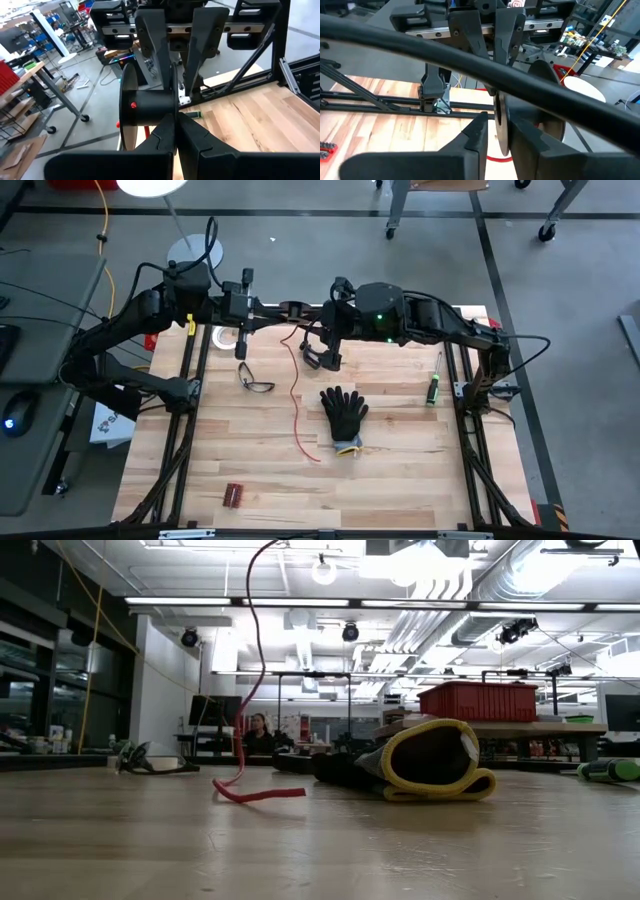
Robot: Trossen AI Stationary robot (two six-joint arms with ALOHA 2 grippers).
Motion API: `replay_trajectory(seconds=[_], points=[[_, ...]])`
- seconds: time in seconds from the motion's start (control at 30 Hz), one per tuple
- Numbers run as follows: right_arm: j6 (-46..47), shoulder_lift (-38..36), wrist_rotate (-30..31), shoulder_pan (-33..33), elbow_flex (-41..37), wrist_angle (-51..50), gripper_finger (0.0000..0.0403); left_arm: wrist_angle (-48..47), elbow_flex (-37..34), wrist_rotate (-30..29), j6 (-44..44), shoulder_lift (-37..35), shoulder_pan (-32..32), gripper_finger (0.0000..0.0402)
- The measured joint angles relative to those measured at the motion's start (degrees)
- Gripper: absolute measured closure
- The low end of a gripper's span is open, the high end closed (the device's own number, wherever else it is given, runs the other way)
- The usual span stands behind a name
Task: Coil cords
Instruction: Coil the orange wire onto the spool
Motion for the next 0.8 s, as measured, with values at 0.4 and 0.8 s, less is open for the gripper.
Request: replay_trajectory(seconds=[0.4,0.8], points=[[0.0,0.0,0.3,0.0,0.0,0.0,0.0354,0.0,0.0,0.1,-0.1,0.0,0.0,0.0401],[3.5,-3.4,2.5,0.1,0.0,1.1,0.0343,-0.2,0.3,0.1,-11.6,-3.3,-0.2,0.0401]])
